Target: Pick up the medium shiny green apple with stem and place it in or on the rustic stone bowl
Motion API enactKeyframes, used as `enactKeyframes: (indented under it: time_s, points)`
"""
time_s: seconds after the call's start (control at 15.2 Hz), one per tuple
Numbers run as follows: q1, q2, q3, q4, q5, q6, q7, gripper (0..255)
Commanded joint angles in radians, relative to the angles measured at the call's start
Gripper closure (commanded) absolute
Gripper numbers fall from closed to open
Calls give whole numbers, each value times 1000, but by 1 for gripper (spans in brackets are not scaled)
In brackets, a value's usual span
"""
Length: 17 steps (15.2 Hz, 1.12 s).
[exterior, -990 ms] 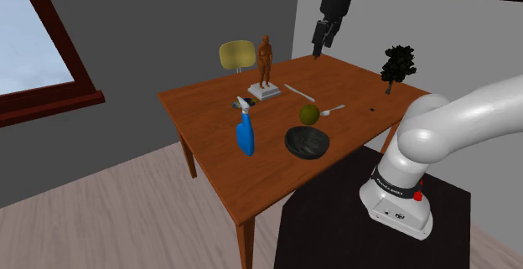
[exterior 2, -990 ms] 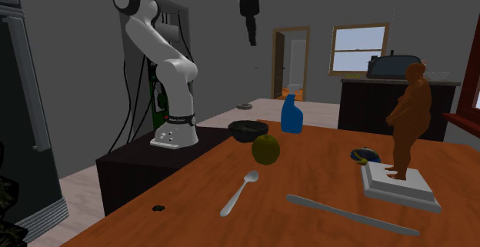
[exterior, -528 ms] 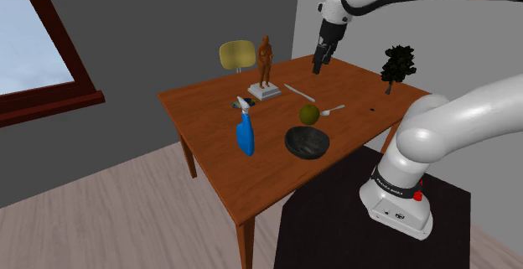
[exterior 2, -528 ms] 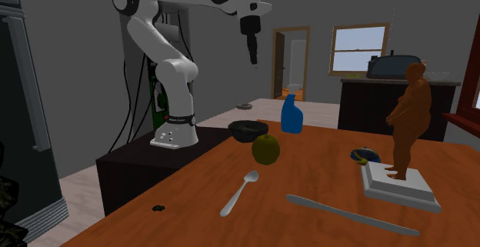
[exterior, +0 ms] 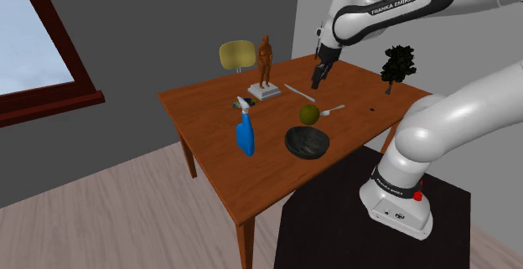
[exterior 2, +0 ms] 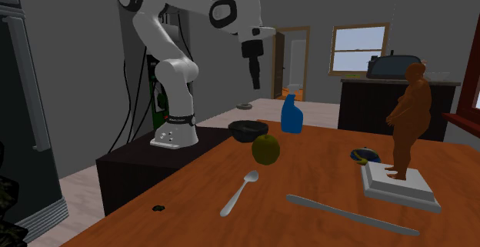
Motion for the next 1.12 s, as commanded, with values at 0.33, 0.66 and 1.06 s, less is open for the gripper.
enactKeyframes:
  time_s: [0.33,0.66,1.06]
  points:
    - [7,227,-148,-25,9,269,-144,0]
    - [39,357,-215,-20,66,394,-226,0]
    - [74,449,-242,-28,128,489,-272,0]
